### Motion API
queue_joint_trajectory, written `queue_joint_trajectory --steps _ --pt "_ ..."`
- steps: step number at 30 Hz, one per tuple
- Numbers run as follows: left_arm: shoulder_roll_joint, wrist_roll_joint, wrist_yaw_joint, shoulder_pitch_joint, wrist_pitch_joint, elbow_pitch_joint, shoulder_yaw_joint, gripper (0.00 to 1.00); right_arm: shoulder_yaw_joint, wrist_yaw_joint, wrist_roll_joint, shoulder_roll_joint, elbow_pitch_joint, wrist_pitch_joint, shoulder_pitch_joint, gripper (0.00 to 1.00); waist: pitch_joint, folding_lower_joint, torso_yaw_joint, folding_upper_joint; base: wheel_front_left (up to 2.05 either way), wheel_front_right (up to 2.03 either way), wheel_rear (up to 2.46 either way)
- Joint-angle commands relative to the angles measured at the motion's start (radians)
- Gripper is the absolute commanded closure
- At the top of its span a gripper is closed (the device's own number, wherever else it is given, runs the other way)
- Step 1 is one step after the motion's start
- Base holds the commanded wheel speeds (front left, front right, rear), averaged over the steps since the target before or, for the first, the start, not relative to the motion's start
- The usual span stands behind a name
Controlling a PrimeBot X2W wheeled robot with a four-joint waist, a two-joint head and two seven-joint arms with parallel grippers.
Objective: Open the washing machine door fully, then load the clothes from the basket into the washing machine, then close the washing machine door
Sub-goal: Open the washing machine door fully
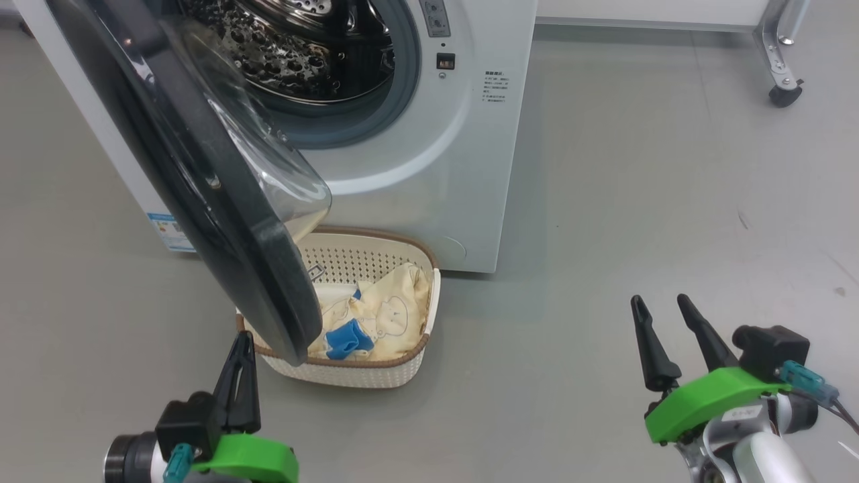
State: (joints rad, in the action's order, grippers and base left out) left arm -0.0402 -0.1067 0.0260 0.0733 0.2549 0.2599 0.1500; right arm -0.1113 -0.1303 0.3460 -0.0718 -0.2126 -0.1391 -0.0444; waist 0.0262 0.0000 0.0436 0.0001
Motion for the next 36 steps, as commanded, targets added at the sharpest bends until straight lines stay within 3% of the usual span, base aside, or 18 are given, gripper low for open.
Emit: queue_joint_trajectory --steps 1,11,20,36 --pt "-0.010 -0.005 0.002 0.025 0.007 -0.033 -0.035 1.00 -0.023 0.000 -0.005 -0.003 0.028 -0.006 -0.040 0.00 -0.001 0.0000 0.000 -0.0001 0.00 0.00 0.00" --pt "-0.011 -0.009 0.008 0.038 0.007 -0.112 -0.094 1.00 -0.026 0.000 -0.004 -0.002 0.017 -0.011 -0.041 0.00 -0.013 0.0000 -0.004 -0.0001 0.00 0.00 0.00" --pt "-0.049 0.003 0.034 0.108 0.007 -0.232 -0.164 1.00 -0.029 0.000 0.001 -0.001 0.009 -0.009 -0.040 0.00 -0.032 0.0000 -0.008 -0.0001 0.00 0.00 0.00" --pt "-0.058 0.021 0.054 0.276 0.007 -0.297 -0.125 1.00 -0.047 0.000 0.007 0.004 -0.006 -0.018 -0.046 0.00 -0.038 0.0000 -0.026 -0.0001 0.00 0.00 0.00"
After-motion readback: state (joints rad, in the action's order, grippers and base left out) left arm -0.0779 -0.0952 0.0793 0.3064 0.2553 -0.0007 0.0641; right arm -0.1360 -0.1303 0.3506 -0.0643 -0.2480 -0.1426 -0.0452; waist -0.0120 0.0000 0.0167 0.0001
